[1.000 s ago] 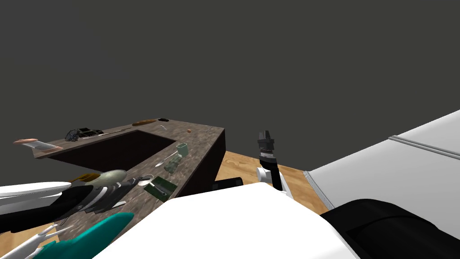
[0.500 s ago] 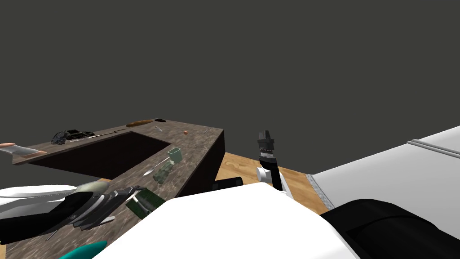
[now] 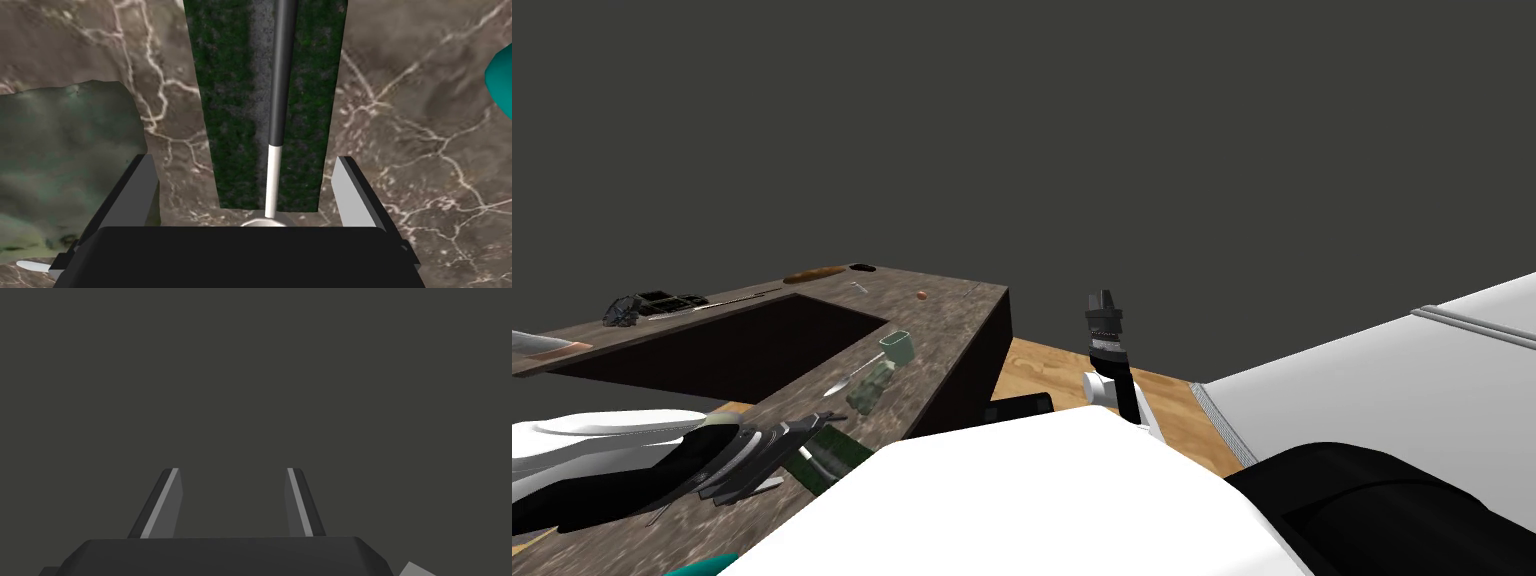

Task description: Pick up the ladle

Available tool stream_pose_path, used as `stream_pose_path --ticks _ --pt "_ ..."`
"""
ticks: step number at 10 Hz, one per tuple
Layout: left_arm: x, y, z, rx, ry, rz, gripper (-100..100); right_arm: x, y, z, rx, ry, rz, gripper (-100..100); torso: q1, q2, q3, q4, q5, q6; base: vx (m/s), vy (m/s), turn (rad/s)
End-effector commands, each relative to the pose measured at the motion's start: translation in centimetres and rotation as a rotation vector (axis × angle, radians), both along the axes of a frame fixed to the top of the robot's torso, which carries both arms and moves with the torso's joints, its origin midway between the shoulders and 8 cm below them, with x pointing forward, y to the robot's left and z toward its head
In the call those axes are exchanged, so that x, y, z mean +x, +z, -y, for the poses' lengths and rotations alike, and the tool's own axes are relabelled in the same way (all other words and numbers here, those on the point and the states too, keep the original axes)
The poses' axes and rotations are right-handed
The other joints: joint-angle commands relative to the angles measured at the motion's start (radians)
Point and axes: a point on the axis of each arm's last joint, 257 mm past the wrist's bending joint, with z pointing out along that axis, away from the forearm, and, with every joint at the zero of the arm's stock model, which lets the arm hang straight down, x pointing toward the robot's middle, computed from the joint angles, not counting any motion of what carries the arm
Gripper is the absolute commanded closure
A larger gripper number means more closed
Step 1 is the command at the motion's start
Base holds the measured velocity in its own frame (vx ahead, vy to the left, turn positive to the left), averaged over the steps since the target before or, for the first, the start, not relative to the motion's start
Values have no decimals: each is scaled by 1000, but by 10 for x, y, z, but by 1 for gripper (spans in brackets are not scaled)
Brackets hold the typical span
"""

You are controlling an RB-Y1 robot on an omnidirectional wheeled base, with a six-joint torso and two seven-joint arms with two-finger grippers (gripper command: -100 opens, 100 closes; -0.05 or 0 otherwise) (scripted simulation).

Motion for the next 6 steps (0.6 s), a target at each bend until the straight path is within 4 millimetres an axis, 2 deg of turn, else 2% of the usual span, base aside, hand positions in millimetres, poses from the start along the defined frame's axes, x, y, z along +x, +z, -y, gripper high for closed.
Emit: stream_pose_path --ticks 1,3,4,5,6 --pt "2 -4 5 3 3 3 -100 0 0 0 0 0 0 0 0 0 0 0 0 0 -11 12 -37" --pt "3 -11 14 3 5 5 -100 0 0 0 0 0 0 0 0 0 0 0 0 0 -16 17 -53" --pt "3 -9 12 2 4 4 -100 0 0 0 0 0 0 0 0 0 0 0 0 0 0 0 0" --pt "4 -10 12 4 5 5 100 0 0 0 0 0 0 0 0 0 0 0 0 0 0 0 0" --pt "4 -10 12 4 5 4 100 0 0 0 0 0 0 0 -1 -1 0 0 0 0 -1 -6 15"
